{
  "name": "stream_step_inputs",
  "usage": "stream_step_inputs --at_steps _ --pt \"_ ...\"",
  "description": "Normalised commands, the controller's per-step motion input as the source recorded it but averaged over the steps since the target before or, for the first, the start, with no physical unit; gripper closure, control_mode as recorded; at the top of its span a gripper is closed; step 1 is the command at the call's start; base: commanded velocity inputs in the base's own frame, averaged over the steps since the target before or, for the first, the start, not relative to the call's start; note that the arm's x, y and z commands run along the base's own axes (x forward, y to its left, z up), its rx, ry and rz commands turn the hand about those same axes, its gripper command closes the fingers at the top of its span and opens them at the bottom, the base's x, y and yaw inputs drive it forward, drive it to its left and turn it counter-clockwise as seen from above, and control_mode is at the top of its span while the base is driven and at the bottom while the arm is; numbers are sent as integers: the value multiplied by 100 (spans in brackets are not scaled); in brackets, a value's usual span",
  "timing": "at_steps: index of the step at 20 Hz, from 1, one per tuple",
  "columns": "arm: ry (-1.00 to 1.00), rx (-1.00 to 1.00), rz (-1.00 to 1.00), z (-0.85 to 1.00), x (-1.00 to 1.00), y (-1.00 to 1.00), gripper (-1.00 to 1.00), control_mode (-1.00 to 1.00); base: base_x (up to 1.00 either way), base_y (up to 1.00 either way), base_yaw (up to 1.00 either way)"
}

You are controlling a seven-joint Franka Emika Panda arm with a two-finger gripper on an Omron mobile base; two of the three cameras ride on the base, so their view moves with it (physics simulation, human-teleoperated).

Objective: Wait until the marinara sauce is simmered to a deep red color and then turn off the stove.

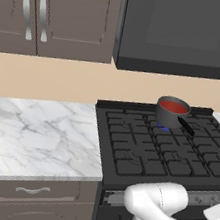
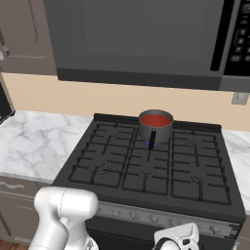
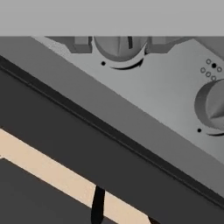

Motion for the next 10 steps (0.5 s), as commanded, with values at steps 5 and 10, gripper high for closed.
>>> stream_step_inputs --at_steps 5,10 --pt "4 23 -6 15 0 0 100 -100 0 0 0" --pt "3 23 -6 15 0 0 100 -100 0 0 0"
